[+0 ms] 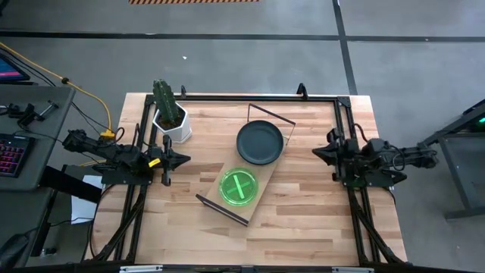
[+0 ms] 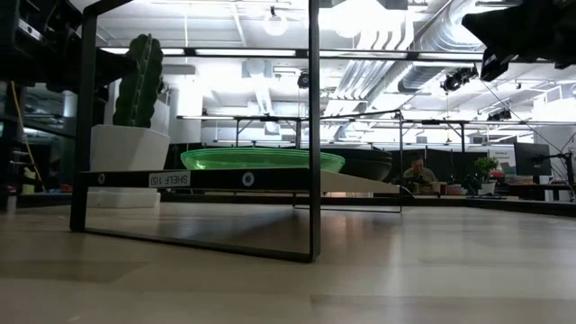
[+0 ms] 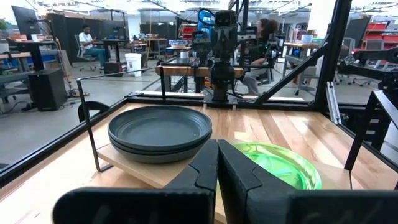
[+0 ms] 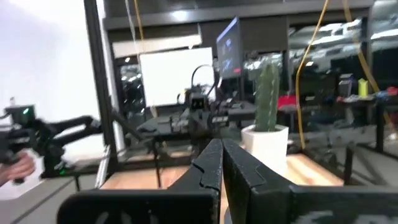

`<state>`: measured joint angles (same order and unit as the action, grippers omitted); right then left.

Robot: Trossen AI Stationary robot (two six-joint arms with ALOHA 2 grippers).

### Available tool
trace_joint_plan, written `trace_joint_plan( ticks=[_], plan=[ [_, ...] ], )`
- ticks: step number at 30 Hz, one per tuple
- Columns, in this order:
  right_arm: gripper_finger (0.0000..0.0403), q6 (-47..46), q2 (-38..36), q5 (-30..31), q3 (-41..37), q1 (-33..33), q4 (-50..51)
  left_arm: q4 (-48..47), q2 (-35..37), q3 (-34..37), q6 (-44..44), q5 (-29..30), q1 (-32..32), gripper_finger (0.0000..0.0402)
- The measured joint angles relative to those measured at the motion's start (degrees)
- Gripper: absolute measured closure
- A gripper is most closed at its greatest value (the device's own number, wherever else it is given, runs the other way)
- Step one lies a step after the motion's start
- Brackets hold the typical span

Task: Place and stack plates onto a shelf
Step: Return to Home Position

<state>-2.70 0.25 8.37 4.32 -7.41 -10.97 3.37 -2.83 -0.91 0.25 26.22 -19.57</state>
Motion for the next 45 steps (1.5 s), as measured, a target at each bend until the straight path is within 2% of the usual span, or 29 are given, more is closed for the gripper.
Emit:
trace_joint_plan(
  ticks=[4, 7, 15, 20, 22, 45],
  plan=[
    [0.0403, -0.4, 0.0, -3.1, -0.2, 0.3, 3.8, 0.0, 0.0, 0.0, 0.0, 0.0, 0.0, 0.0401],
    [0.0403, -1.3, 0.0, -3.1, -3.6, 0.2, -0.2, 0.0, 0.0, 0.0, 0.0, -0.1, 0.0, 0.0401],
    [0.0403, 2.5, 0.0, -4.5, -3.7, 0.2, 0.1, 0.0, 0.0, 0.0, 0.0, -0.1, 0.0, 0.0401],
    [0.0403, 4.1, 0.1, 1.1, -3.7, 0.3, 8.7, 0.0, 0.0, 0.0, 0.0, -0.1, 0.0, 0.0401],
    [0.0403, 3.7, 1.2, 1.9, -3.7, 0.3, 8.8, 0.0, 0.0, 0.0, 0.0, -0.1, 0.0, 0.0401],
    [0.0402, 3.6, 1.6, 2.2, -3.6, 0.3, 9.1, 0.0, 0.0, 0.0, 0.0, -0.1, 0.0, 0.0398]
  ],
)
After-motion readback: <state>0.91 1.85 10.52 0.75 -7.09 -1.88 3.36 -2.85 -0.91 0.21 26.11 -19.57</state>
